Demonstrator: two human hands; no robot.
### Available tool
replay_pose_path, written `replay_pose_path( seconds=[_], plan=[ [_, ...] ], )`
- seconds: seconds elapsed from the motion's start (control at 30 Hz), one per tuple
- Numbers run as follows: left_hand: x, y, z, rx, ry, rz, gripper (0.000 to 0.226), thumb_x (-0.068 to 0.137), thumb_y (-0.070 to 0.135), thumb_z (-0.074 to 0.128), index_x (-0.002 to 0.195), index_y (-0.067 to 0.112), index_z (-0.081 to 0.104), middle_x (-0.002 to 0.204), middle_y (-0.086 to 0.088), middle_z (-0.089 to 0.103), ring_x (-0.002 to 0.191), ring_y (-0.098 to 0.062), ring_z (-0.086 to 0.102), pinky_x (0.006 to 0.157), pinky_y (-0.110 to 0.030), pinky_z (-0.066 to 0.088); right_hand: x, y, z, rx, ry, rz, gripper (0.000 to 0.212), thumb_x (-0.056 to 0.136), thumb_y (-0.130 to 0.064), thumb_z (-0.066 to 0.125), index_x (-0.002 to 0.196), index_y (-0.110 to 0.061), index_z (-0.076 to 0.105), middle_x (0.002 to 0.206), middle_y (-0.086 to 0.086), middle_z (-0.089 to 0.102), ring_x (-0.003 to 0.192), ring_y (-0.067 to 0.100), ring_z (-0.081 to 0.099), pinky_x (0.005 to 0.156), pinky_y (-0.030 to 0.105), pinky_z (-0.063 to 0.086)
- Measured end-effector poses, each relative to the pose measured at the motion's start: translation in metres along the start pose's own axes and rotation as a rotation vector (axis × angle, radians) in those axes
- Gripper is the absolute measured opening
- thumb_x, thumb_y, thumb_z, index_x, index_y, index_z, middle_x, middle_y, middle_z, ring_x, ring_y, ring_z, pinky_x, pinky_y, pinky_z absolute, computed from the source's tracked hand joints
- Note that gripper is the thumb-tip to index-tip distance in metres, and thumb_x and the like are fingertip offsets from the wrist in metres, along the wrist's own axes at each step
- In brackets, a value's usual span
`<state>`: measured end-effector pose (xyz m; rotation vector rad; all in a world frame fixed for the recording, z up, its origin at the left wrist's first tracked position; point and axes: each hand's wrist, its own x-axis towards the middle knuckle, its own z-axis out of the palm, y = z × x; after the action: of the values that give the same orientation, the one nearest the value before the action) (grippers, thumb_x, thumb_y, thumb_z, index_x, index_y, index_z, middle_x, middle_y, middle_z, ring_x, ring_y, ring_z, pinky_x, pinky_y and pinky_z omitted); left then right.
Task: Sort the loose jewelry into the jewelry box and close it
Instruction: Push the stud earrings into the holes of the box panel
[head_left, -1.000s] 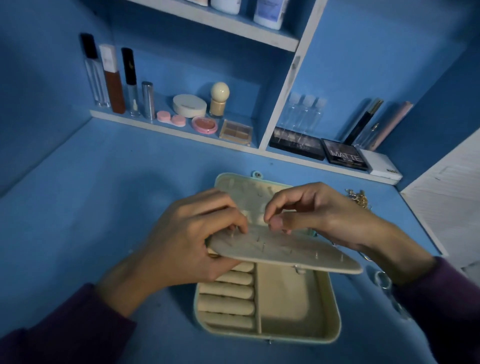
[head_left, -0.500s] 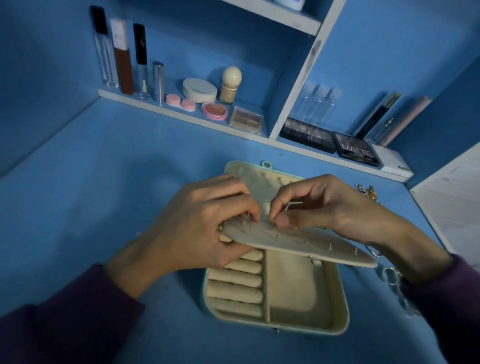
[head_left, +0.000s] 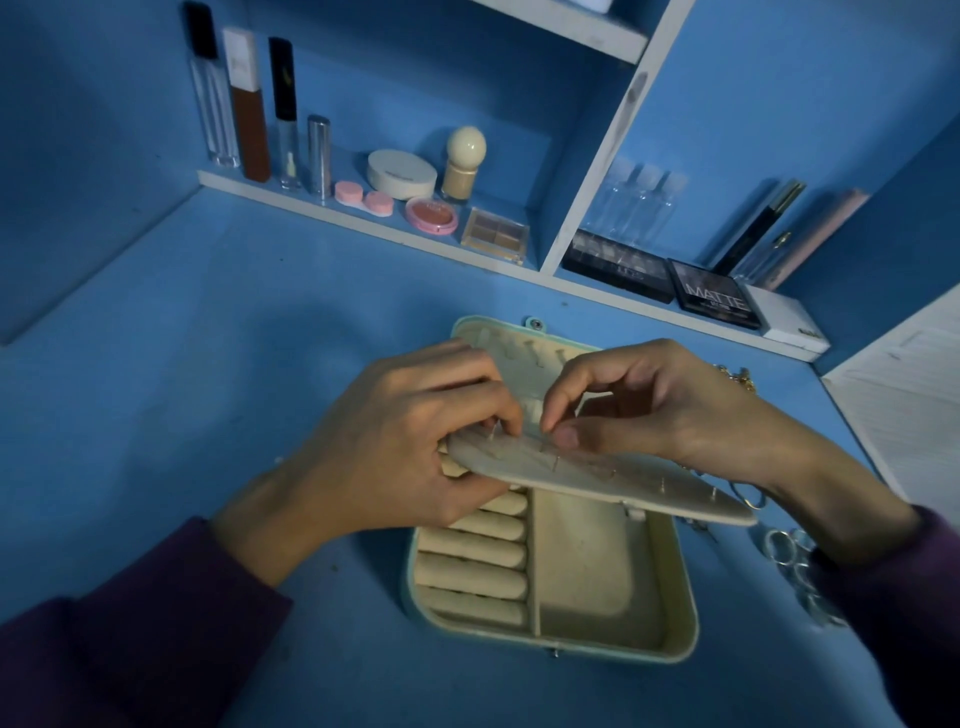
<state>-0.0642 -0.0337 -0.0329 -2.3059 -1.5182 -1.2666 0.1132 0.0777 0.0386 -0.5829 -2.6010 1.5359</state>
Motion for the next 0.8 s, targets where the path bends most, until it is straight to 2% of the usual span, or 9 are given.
replay_pose_path(
  seconds=[0.17, 0.43, 0.63, 0.73, 0.8],
  plan=[
    [0.0004, 0.0001, -0.0003, 0.0, -0.003, 0.0, 0.013, 0.067, 0.016, 0.078, 0.075, 0.009, 0.068, 0.073, -0.001, 0.06, 0.068, -0.014, 0.053, 0.061, -0.026, 0.044, -0.0008, -0.0004, -0.0005, 0.007, -0.003, -0.007, 0.007, 0.079, -0.014, 0.071, 0.085, -0.016, 0.072, 0.077, -0.003, 0.069, 0.068, 0.024, 0.059, 0.065, 0.025, 0.049],
    [0.0003, -0.0001, 0.0003, -0.005, 0.008, 0.001, 0.012, 0.069, 0.016, 0.077, 0.074, 0.01, 0.068, 0.073, -0.001, 0.059, 0.067, -0.016, 0.053, 0.061, -0.028, 0.045, -0.001, 0.0005, 0.0014, 0.018, -0.004, -0.019, 0.01, 0.077, -0.014, 0.069, 0.087, -0.015, 0.071, 0.077, -0.008, 0.069, 0.072, 0.006, 0.062, 0.069, 0.015, 0.046],
    [0.0003, 0.0004, -0.0005, -0.001, 0.002, 0.003, 0.012, 0.068, 0.015, 0.077, 0.074, 0.01, 0.068, 0.073, -0.001, 0.059, 0.067, -0.015, 0.052, 0.062, -0.026, 0.044, -0.0014, 0.0033, -0.0002, 0.022, 0.014, -0.025, 0.007, 0.079, -0.009, 0.069, 0.085, -0.012, 0.071, 0.078, -0.004, 0.068, 0.072, 0.012, 0.061, 0.068, 0.018, 0.048],
    [0.0001, 0.0007, -0.0008, 0.003, 0.001, 0.002, 0.012, 0.068, 0.016, 0.075, 0.075, 0.01, 0.068, 0.074, -0.001, 0.059, 0.068, -0.015, 0.053, 0.061, -0.028, 0.045, -0.0016, 0.0056, -0.002, -0.021, 0.011, -0.008, 0.007, 0.078, -0.014, 0.07, 0.085, -0.016, 0.072, 0.079, -0.003, 0.069, 0.069, 0.031, 0.06, 0.066, 0.029, 0.048],
    [0.0001, 0.0007, -0.001, 0.001, 0.001, 0.001, 0.012, 0.068, 0.016, 0.076, 0.075, 0.01, 0.068, 0.074, -0.001, 0.059, 0.068, -0.016, 0.054, 0.061, -0.028, 0.045, -0.0019, 0.0058, -0.004, -0.044, 0.004, -0.003, 0.009, 0.078, -0.018, 0.072, 0.086, -0.016, 0.074, 0.08, 0.002, 0.07, 0.073, 0.035, 0.062, 0.068, 0.034, 0.049]
  ],
)
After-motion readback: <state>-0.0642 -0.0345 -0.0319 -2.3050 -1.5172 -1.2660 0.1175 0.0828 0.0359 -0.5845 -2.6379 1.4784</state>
